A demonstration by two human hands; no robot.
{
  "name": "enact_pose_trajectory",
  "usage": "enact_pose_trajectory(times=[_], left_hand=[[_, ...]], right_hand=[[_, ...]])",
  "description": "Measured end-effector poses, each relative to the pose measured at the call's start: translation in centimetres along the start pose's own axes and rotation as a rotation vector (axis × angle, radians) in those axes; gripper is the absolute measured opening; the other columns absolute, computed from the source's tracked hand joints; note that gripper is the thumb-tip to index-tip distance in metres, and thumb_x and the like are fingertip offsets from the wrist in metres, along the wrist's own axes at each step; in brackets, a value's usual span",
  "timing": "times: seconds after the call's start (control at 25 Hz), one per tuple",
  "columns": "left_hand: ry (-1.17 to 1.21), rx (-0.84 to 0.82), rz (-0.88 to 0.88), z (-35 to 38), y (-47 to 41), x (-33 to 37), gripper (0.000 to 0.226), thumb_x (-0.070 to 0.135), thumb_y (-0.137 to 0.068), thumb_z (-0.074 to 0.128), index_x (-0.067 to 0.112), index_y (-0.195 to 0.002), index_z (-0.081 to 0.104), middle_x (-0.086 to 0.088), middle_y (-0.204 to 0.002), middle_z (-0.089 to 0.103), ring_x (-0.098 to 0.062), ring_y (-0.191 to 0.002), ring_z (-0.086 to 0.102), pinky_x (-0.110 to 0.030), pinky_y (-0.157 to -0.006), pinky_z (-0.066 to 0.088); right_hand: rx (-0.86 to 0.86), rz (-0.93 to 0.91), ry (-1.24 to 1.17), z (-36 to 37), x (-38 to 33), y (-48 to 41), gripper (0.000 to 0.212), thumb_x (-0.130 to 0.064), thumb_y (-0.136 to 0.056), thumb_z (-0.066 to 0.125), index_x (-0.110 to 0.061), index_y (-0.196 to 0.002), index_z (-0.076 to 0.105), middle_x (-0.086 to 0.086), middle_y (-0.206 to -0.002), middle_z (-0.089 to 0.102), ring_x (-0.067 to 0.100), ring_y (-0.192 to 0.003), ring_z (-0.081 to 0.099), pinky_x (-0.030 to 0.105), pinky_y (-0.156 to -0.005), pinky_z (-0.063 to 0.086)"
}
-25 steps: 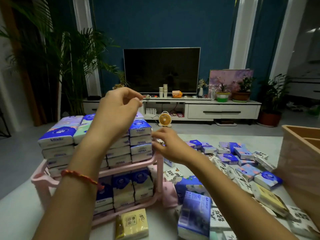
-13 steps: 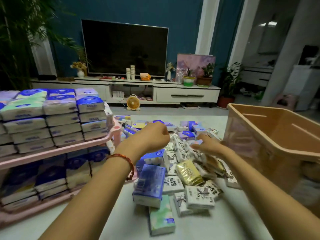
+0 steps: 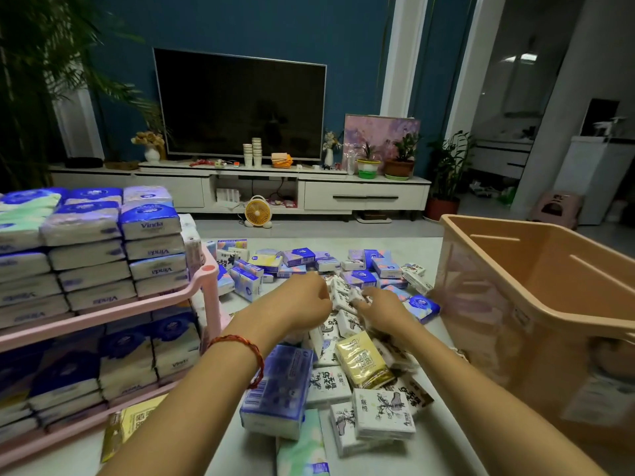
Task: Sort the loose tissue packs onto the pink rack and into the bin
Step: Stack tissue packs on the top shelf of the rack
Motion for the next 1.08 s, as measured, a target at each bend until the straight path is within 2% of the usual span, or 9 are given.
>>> enact_pose_trajectory(times=[0.12,0.2,0.32,0.52,0.6,0.68,0.8,0.96,1.08], left_hand=[[0.031,0.026,0.0,-0.1,0.2,0.0,0.031,0.021,-0.096,0.043,0.008,-0.122,0.054,-0.009,-0.117,0.057,-0.021,-0.105,0.054,-0.03,-0.086,0.044],[0.079,0.084,0.03,-0.5,0.4,0.2,0.044,0.029,-0.094,0.049,0.016,-0.136,0.04,-0.007,-0.137,0.047,-0.021,-0.122,0.048,-0.03,-0.096,0.04],[0.152,0.195,0.112,-1.1,0.8,0.9,0.072,0.04,-0.086,0.061,0.024,-0.145,0.023,0.002,-0.149,0.032,-0.015,-0.134,0.034,-0.029,-0.103,0.032],[0.337,0.294,0.147,-1.6,0.8,-0.2,0.028,0.019,-0.09,0.057,0.016,-0.117,0.053,-0.001,-0.109,0.059,-0.01,-0.089,0.052,-0.017,-0.067,0.04],[0.334,0.331,0.103,-2.3,0.9,-1.7,0.01,0.012,-0.092,0.051,0.015,-0.101,0.054,-0.001,-0.094,0.056,-0.011,-0.078,0.049,-0.018,-0.062,0.037],[0.381,0.327,0.065,-2.7,1.2,-2.8,0.009,0.012,-0.092,0.049,0.02,-0.087,0.049,-0.002,-0.088,0.055,-0.015,-0.076,0.049,-0.025,-0.064,0.04],[0.484,0.282,0.056,-3.1,1.6,-3.5,0.009,0.011,-0.091,0.05,0.019,-0.086,0.05,-0.007,-0.086,0.057,-0.019,-0.075,0.053,-0.037,-0.072,0.048],[0.603,0.219,0.104,-4.4,2.8,-2.4,0.006,0.015,-0.095,0.047,0.014,-0.093,0.052,-0.006,-0.079,0.056,-0.018,-0.07,0.056,-0.024,-0.06,0.049],[0.6,0.22,0.113,-6.4,4.3,-1.5,0.031,0.039,-0.096,0.037,0.011,-0.094,0.049,-0.006,-0.079,0.055,-0.015,-0.065,0.054,-0.013,-0.051,0.047]], right_hand=[[0.121,0.043,-0.326,-2.6,-0.7,0.4,0.045,-0.034,-0.094,0.051,-0.012,-0.133,0.046,0.011,-0.133,0.053,0.025,-0.113,0.054,0.037,-0.092,0.047],[0.167,0.09,-0.683,-5.3,-2.2,1.2,0.04,-0.035,-0.092,0.054,-0.008,-0.122,0.053,0.009,-0.122,0.057,0.023,-0.101,0.056,0.034,-0.076,0.049],[-0.096,0.052,-0.98,-6.2,-6.9,3.9,0.038,-0.042,-0.089,0.056,-0.007,-0.105,0.058,0.012,-0.105,0.064,0.027,-0.094,0.062,0.035,-0.071,0.053],[-0.314,0.008,-1.032,-3.7,-10.9,6.8,0.049,-0.046,-0.097,0.038,-0.004,-0.105,0.061,0.012,-0.093,0.066,0.023,-0.085,0.064,0.031,-0.068,0.054],[-0.145,-0.014,-0.912,-4.5,-9.6,5.5,0.041,-0.037,-0.1,0.034,-0.004,-0.101,0.057,0.013,-0.096,0.064,0.02,-0.083,0.059,0.029,-0.069,0.05],[0.078,-0.067,-0.34,-5.4,-6.5,3.6,0.028,-0.018,-0.097,0.04,-0.007,-0.121,0.051,0.013,-0.121,0.058,0.022,-0.101,0.054,0.033,-0.081,0.047],[-0.149,-0.105,0.275,-2.2,-2.4,1.8,0.063,-0.005,-0.09,0.044,-0.021,-0.147,0.023,0.011,-0.148,0.036,0.03,-0.132,0.036,0.046,-0.106,0.035],[-0.245,-0.134,0.182,-1.1,-1.4,1.6,0.062,-0.013,-0.092,0.05,-0.022,-0.147,0.023,0.009,-0.147,0.037,0.026,-0.13,0.041,0.038,-0.105,0.037],[-0.156,-0.13,0.071,-2.4,-1.8,1.8,0.07,-0.016,-0.086,0.062,-0.022,-0.145,0.025,0.009,-0.129,0.054,0.015,-0.092,0.057,0.024,-0.078,0.05]])
Point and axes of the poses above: each hand's wrist, its own y-axis away from the middle knuckle, its own z-axis out of the palm, x = y × z, the point moved 6 cm from there along -y, towards the middle knuckle
